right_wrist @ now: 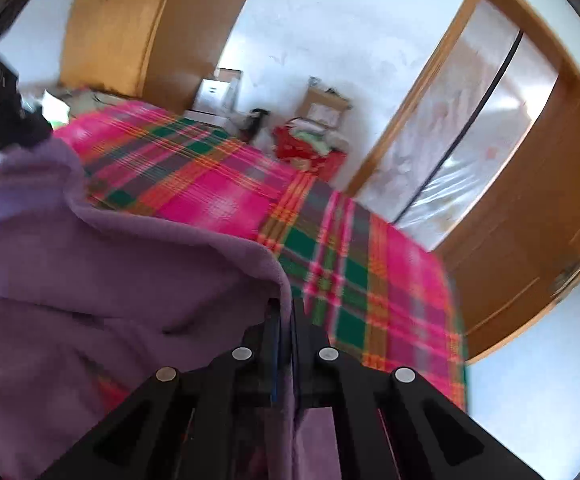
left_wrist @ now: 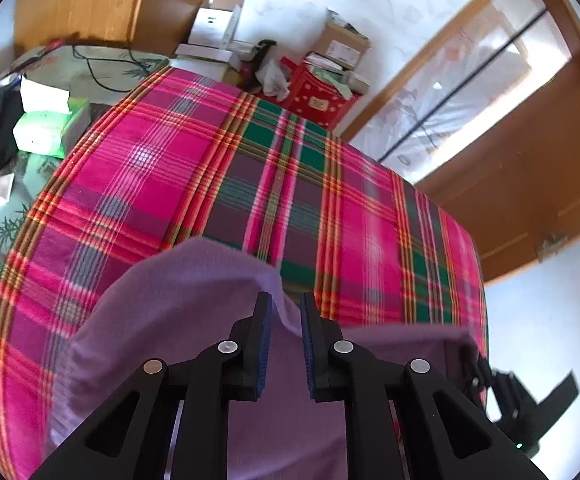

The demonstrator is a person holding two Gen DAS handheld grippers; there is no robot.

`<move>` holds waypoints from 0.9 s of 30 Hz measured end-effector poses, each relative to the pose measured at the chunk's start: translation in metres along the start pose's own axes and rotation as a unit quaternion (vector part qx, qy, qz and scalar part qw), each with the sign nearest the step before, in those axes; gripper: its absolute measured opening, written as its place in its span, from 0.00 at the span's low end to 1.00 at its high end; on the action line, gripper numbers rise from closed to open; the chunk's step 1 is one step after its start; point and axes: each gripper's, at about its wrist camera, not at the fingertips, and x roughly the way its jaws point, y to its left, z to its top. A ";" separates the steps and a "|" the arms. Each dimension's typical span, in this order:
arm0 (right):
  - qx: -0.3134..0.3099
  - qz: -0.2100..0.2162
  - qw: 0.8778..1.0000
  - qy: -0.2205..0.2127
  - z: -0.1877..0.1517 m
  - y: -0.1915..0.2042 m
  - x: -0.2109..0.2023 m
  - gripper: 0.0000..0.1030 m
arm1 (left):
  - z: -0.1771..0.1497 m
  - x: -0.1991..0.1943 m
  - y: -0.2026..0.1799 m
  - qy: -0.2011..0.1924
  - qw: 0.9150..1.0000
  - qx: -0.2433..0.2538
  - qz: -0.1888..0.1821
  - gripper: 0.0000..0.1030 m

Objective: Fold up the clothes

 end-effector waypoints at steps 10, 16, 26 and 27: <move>0.061 0.048 0.995 -0.060 0.007 -0.070 -0.106 0.06 | -0.037 -0.082 -0.022 -0.001 0.996 0.076 0.042 0.22; 0.104 0.026 0.988 -0.109 0.051 -0.126 -0.184 0.06 | -0.048 -0.162 -0.054 -0.047 0.989 0.115 0.076 0.23; 0.078 0.076 0.985 -0.133 0.098 -0.128 -0.193 0.29 | -0.033 -0.210 -0.128 -0.083 0.972 0.197 0.100 0.25; 0.063 0.082 0.987 -0.121 0.093 -0.117 -0.179 0.29 | -0.032 -0.200 -0.126 -0.072 0.973 0.196 0.095 0.25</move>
